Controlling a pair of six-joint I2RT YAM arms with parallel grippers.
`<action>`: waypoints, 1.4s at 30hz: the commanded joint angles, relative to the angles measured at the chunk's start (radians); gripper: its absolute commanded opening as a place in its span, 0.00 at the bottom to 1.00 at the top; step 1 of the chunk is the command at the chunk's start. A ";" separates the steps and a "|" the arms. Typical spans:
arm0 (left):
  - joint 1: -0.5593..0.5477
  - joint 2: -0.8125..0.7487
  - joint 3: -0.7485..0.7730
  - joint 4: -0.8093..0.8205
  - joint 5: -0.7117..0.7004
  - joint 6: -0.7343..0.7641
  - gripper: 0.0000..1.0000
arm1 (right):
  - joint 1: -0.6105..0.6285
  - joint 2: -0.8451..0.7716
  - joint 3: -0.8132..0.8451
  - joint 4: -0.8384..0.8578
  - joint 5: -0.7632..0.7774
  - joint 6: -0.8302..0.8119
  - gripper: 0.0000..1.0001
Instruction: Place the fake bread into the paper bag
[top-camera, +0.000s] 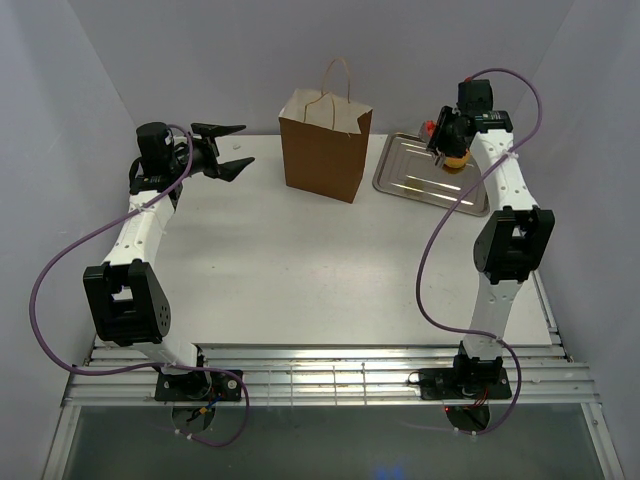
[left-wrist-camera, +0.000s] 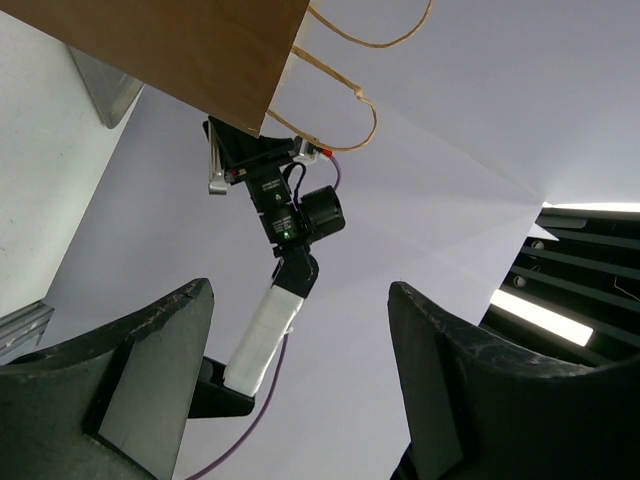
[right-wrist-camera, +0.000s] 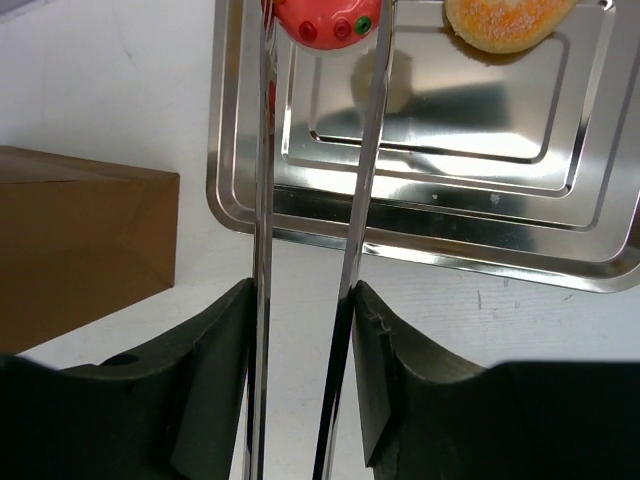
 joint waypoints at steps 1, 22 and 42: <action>-0.003 -0.035 0.001 0.023 0.004 -0.001 0.81 | 0.004 -0.085 -0.012 0.027 -0.004 -0.011 0.33; -0.009 -0.011 0.003 0.040 0.009 -0.015 0.81 | 0.113 -0.281 -0.031 0.095 -0.111 -0.111 0.33; -0.026 0.012 0.026 0.039 0.009 -0.012 0.81 | 0.255 -0.284 0.107 0.176 -0.171 -0.180 0.32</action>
